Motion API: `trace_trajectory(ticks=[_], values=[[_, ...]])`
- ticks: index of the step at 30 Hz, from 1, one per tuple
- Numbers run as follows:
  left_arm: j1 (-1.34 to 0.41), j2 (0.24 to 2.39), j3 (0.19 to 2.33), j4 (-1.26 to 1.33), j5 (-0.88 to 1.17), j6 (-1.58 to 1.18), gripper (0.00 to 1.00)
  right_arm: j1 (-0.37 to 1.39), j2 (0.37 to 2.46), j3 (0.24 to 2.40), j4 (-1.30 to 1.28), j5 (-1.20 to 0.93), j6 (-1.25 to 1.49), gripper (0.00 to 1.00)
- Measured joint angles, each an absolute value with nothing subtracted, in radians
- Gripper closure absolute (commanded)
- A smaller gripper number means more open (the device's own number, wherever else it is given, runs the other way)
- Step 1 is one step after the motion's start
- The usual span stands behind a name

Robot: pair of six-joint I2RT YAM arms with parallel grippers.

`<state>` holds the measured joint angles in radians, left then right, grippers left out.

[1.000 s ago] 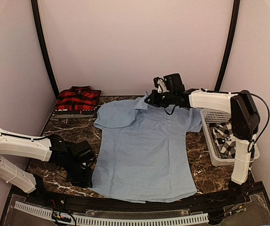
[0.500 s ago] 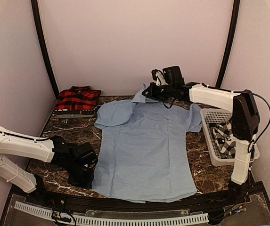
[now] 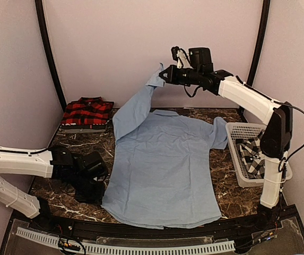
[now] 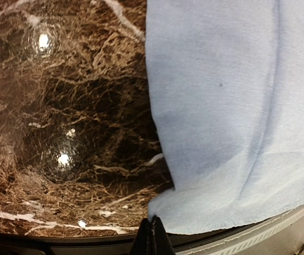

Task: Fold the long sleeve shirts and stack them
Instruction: Fold the flattened shirt at the center of the board.

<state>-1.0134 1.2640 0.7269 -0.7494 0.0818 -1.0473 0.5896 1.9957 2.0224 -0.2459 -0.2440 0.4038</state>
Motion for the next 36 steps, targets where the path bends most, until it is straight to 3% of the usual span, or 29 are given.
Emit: trace_trajectory(ticks=[12,36], values=[[-1.046,1.239,0.895,-0.809,0.094,-0.84,1.0,0.52,1.985,2.046,-0.32,-0.147,0.317,1.0],[-1.089,1.612,1.133,-0.707,0.329,-0.505,1.0,0.437,1.551,1.568,-0.352,0.121,0.238,1.0]])
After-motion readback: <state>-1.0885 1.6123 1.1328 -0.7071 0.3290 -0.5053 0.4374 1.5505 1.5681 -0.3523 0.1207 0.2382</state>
